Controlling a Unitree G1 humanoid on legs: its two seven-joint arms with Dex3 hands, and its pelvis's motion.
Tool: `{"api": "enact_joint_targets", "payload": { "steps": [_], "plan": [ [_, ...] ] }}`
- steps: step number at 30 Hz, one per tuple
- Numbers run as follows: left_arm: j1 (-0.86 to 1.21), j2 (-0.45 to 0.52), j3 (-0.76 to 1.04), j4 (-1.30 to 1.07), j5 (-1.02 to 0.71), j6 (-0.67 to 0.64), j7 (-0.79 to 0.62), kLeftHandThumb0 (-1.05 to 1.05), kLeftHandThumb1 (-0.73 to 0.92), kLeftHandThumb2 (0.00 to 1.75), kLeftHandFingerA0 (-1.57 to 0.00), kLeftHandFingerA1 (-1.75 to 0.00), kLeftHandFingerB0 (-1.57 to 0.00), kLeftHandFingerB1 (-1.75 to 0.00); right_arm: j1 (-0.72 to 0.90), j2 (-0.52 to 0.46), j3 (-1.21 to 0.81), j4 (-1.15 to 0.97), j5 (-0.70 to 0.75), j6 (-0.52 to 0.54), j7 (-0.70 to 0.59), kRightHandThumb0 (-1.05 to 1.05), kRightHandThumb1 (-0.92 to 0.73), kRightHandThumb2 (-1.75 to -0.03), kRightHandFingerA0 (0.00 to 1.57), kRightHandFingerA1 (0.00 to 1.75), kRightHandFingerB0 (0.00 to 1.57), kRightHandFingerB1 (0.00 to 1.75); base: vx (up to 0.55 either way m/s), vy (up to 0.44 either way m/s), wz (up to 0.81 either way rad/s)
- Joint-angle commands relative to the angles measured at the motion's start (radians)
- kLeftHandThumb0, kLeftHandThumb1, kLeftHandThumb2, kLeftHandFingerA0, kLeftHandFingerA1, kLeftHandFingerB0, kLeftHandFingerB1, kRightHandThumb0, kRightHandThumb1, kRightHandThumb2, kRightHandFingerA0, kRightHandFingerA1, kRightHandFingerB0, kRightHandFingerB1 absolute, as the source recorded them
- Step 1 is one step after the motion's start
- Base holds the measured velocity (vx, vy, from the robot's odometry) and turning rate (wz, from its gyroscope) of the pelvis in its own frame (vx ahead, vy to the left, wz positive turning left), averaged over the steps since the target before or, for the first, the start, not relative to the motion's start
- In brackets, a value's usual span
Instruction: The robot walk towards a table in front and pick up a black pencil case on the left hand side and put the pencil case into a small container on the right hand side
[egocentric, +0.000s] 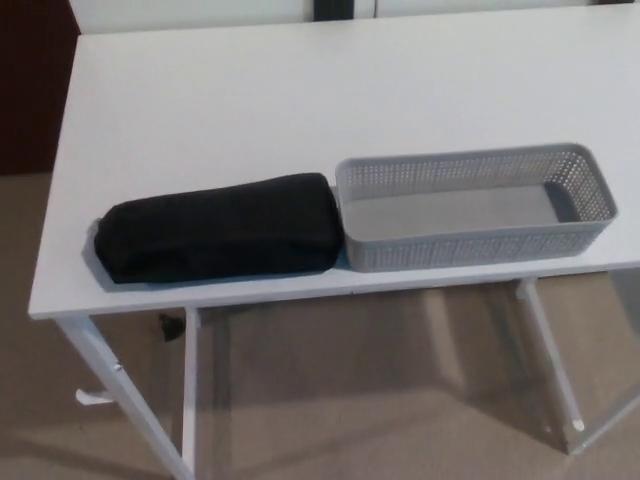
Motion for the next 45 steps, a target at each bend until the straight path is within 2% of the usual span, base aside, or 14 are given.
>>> {"api": "enact_joint_targets", "payload": {
  "steps": [1, 20, 21, 24, 25, 26, 27, 28, 32, 36, 38, 39, 41, 45],
  "plan": [
    [0.003, 0.008, -0.003, 0.000, 0.012, -0.017, 0.004, -0.15, 0.41, 0.86, -0.25, -0.56, -0.13, -0.49, -0.001, -0.015, 0.002, 0.002, -0.010, 0.017, -0.018, -0.37, -0.60, -0.58, 0.49, 0.39, 0.48, 0.37, 0.00, 0.000, 0.00],
    [0.015, 0.006, 0.016, -0.018, -0.007, -0.009, 0.015, -0.14, 0.39, 0.85, -0.26, -0.56, -0.13, -0.49, 0.001, -0.011, 0.007, 0.016, -0.014, 0.010, -0.023, -0.36, -0.60, -0.58, 0.48, 0.40, 0.48, 0.38, 0.00, -0.023, 0.02],
    [0.089, -0.006, 0.031, -0.162, -0.034, -0.052, 0.000, -0.21, 0.52, 0.57, -0.26, -0.43, -0.22, -0.34, -0.005, -0.012, -0.004, 0.027, -0.001, 0.009, -0.015, -0.35, -0.60, -0.58, 0.48, 0.40, 0.48, 0.39, 0.00, 0.000, 0.00],
    [0.221, 0.005, 0.016, -0.466, -0.063, -0.077, -0.081, -0.23, 0.49, 0.56, -0.19, -0.42, -0.19, -0.32, -0.008, -0.016, -0.010, 0.011, 0.007, 0.011, -0.009, -0.37, -0.59, -0.58, 0.50, 0.41, 0.48, 0.39, 0.00, 0.000, 0.00],
    [0.298, 0.038, 0.001, -0.637, -0.113, -0.092, -0.179, -0.25, 0.47, 0.56, -0.17, -0.42, -0.19, -0.33, -0.015, -0.016, -0.010, 0.021, 0.007, 0.008, -0.008, -0.36, -0.59, -0.58, 0.51, 0.41, 0.49, 0.39, 0.00, 0.000, 0.00],
    [0.386, 0.105, -0.013, -0.838, -0.204, -0.052, -0.301, -0.15, 0.26, 0.77, -0.21, -0.53, -0.22, -0.51, -0.021, -0.017, -0.004, 0.033, 0.000, 0.008, -0.008, -0.38, -0.59, -0.58, 0.50, 0.41, 0.48, 0.38, 0.00, 0.000, 0.00],
    [0.463, 0.172, -0.024, -1.021, -0.295, 0.006, -0.410, -0.15, 0.26, 0.77, -0.21, -0.53, -0.22, -0.51, -0.026, -0.019, 0.003, 0.042, -0.008, 0.008, -0.008, -0.38, -0.59, -0.58, 0.50, 0.41, 0.48, 0.38, 0.00, 0.000, 0.00],
    [0.504, 0.216, -0.026, -1.129, -0.388, 0.007, -0.508, -0.23, 0.41, 0.55, -0.25, -0.44, -0.26, -0.37, -0.028, -0.022, 0.008, 0.042, -0.014, 0.015, -0.013, -0.39, -0.59, -0.57, 0.50, 0.40, 0.49, 0.38, 0.00, 0.000, 0.00],
    [0.652, 0.339, 0.065, -1.557, -0.668, 0.010, -0.641, -0.39, 0.38, 0.51, -0.32, -0.41, -0.30, -0.34, -0.021, -0.018, 0.005, 0.008, -0.010, 0.023, -0.029, -0.36, -0.61, -0.58, 0.50, 0.41, 0.49, 0.38, 0.00, 0.000, 0.00],
    [0.636, 0.346, 0.269, -1.892, -0.931, -0.041, -0.591, -0.48, 0.26, 0.59, -0.27, -0.48, -0.29, -0.40, -0.040, -0.018, -0.002, 0.024, -0.002, 0.048, -0.033, -0.36, -0.61, -0.58, 0.49, 0.41, 0.47, 0.38, 0.00, 0.000, 0.00],
    [0.573, 0.356, 0.346, -1.948, -1.002, -0.031, -0.546, -0.53, 0.26, 0.61, -0.26, -0.48, -0.28, -0.40, -0.045, -0.019, -0.007, 0.041, 0.003, 0.031, -0.029, -0.36, -0.61, -0.58, 0.49, 0.41, 0.48, 0.38, 0.00, 0.000, 0.00],
    [0.543, 0.365, 0.374, -1.959, -1.025, -0.026, -0.533, -0.55, 0.36, 0.52, -0.29, -0.46, -0.28, -0.35, -0.044, -0.018, -0.009, 0.040, 0.006, 0.026, -0.025, -0.36, -0.61, -0.58, 0.49, 0.42, 0.47, 0.39, 0.00, 0.000, 0.00],
    [0.416, 0.409, 0.450, -2.001, -1.092, -0.010, -0.425, -0.50, 0.30, 0.51, -0.36, -0.45, -0.32, -0.37, -0.050, -0.017, -0.014, 0.047, 0.012, 0.026, -0.024, -0.36, -0.60, -0.58, 0.51, 0.42, 0.48, 0.38, 0.00, 0.000, 0.00],
    [0.169, 0.465, 0.454, -1.995, -1.213, 0.047, -0.286, -0.54, 0.28, 0.51, -0.32, -0.47, -0.33, -0.32, -0.061, -0.015, -0.016, 0.048, 0.014, 0.041, -0.028, -0.34, -0.60, -0.58, 0.50, 0.41, 0.49, 0.38, 0.00, 0.000, 0.00]
  ]
}}
